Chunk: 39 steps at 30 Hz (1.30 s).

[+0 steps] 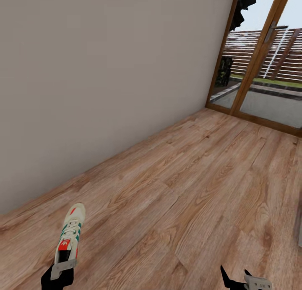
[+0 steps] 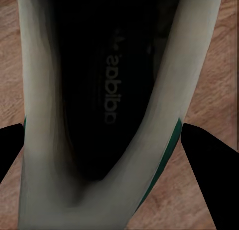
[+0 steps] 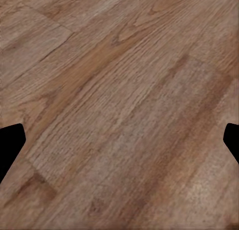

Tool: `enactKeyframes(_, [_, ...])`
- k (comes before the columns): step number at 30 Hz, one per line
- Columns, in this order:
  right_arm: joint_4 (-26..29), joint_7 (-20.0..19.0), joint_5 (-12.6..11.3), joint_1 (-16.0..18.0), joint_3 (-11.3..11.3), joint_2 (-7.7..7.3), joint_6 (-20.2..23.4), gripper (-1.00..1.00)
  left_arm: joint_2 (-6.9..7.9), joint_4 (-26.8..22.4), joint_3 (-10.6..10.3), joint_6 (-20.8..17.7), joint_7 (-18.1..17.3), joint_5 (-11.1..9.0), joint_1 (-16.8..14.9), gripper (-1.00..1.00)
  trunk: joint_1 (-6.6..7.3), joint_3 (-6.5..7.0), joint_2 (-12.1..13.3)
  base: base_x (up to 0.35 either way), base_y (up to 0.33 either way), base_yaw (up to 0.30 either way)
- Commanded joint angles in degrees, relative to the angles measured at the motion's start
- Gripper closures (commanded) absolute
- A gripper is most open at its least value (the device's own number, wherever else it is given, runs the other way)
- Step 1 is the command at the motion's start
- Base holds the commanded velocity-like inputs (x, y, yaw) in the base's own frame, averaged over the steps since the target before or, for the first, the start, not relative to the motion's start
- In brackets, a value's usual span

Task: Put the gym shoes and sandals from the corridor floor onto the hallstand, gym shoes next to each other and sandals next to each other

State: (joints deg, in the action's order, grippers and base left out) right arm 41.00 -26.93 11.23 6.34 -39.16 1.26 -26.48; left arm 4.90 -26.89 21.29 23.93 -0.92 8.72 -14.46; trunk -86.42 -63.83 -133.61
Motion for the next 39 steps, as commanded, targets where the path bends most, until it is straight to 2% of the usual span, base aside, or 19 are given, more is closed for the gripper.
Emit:
enactKeyframes(1, [-0.1, -0.4, 0.6, 0.1, -0.5, 0.04, -0.2, -1.0, -0.05, 0.1, 0.4, 0.2, -0.1, 0.6, 0.0, 1.0, 0.02, 0.06, 0.0, 0.0, 0.0, 0.0])
enactKeyframes(11, [-0.5, -0.5, 0.5, 0.1, -0.5, -0.53, -0.2, -1.0, -0.12, 0.4, 0.3, 0.2, -0.1, 0.5, 0.0, 1.0, 0.02, 0.42, 0.0, 0.0, 0.0, 0.006])
enactKeyframes(31, [-0.5, -0.2, 0.4, 0.1, -0.8, -0.38, -0.2, -1.0, -0.25, 0.4, 0.6, 0.2, 0.0, 0.1, 0.0, 1.0, 0.02, 0.43, 0.0, 0.0, 0.0, 0.263])
enactKeyframes(35, [-0.1, 4.0, 0.3, 0.1, -0.6, -0.28, -0.2, -1.0, -0.25, 0.4, 0.7, 0.2, 0.0, 0.1, 0.0, 1.0, 0.02, 0.43, 0.0, 0.0, 0.0, 0.28])
enactKeyframes(39, [-0.1, 5.0, 0.4, 0.1, -0.4, -0.21, -0.2, -1.0, -0.25, 0.4, 0.7, 0.2, 0.0, 0.0, -0.1, 1.0, 0.02, 0.43, 0.0, 0.0, 0.0, 0.28])
